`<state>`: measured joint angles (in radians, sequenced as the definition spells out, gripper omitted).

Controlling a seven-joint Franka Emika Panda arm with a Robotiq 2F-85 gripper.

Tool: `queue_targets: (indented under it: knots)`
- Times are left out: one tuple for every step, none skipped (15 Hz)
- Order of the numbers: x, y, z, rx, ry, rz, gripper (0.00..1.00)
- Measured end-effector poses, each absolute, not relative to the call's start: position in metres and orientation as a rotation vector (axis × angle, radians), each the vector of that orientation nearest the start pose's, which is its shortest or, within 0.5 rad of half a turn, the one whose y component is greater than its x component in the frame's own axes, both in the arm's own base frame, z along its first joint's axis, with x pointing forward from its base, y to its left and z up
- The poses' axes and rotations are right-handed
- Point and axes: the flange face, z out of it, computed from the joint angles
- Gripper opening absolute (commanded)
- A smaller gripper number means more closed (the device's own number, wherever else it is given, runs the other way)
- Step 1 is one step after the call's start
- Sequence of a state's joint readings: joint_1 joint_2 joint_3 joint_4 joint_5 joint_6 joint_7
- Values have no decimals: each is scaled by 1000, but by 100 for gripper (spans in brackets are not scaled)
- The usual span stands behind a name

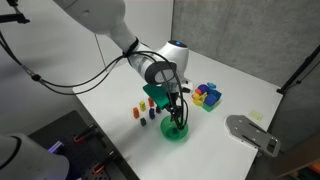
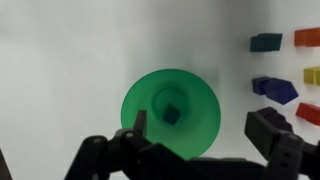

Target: Put one green block in the bowl

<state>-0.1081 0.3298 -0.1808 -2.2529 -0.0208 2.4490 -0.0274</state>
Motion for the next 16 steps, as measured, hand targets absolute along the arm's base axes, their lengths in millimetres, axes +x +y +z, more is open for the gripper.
queue_targets:
  knots:
    - [498, -146, 219, -3154, 356, 253, 100]
    - [490, -138, 230, -3146, 335, 286, 100]
    - [483, -131, 242, -3139, 313, 317, 100]
    - [476, -125, 255, -3132, 293, 345, 100]
    - [470, -118, 269, -3124, 275, 368, 100]
    - [465, -112, 285, -3117, 257, 385, 100]
    - [460, -106, 304, -3112, 232, 397, 100]
    - [456, -100, 323, -3108, 207, 401, 100]
    - [451, -95, 342, -3106, 179, 399, 100]
    - [447, -91, 361, -3106, 155, 388, 100]
    - [442, -87, 380, -3109, 125, 364, 100]
    - [438, -83, 399, -3114, 101, 325, 100]
    - [434, -79, 416, -3121, 80, 276, 100]
    - [430, -76, 432, -3129, 63, 220, 100]
    - [427, -74, 446, -3135, 53, 171, 100]
    - [424, -71, 458, -3140, 44, 126, 100]
